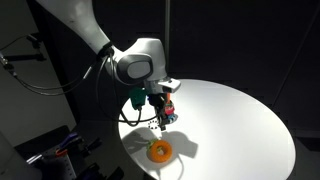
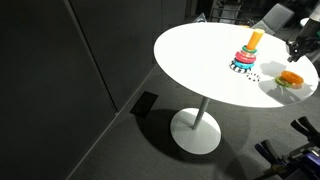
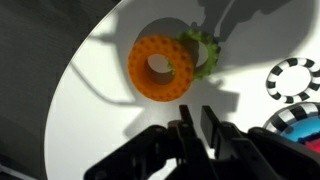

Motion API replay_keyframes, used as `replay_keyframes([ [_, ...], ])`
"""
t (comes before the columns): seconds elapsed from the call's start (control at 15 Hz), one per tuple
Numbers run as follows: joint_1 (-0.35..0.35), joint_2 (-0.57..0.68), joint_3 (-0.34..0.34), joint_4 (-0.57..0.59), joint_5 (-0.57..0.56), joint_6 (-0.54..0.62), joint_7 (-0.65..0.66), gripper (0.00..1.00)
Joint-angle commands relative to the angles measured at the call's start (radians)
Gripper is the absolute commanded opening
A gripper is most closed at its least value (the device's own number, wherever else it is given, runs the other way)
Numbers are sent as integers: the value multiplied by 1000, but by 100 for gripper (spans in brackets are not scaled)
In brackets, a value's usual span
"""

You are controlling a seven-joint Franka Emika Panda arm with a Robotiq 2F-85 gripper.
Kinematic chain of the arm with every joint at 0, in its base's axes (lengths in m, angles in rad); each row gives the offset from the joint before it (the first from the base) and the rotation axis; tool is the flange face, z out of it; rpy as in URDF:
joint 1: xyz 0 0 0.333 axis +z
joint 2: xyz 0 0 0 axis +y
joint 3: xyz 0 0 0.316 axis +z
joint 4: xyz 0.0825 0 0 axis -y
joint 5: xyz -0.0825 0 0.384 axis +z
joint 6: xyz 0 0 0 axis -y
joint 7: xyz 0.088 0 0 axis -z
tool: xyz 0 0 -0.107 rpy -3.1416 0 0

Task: Remove the green circle then put the orange circle on the orange object

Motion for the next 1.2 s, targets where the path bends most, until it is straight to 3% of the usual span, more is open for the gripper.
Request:
replay_keyframes([
  [0.0,-11,-19,6,-2,-41,-27,25,51],
  [0.4,-30,25,2,-13,-36,-2,20,98],
  [1.13,-34,118,-3,-15,-7,40,5,100],
])
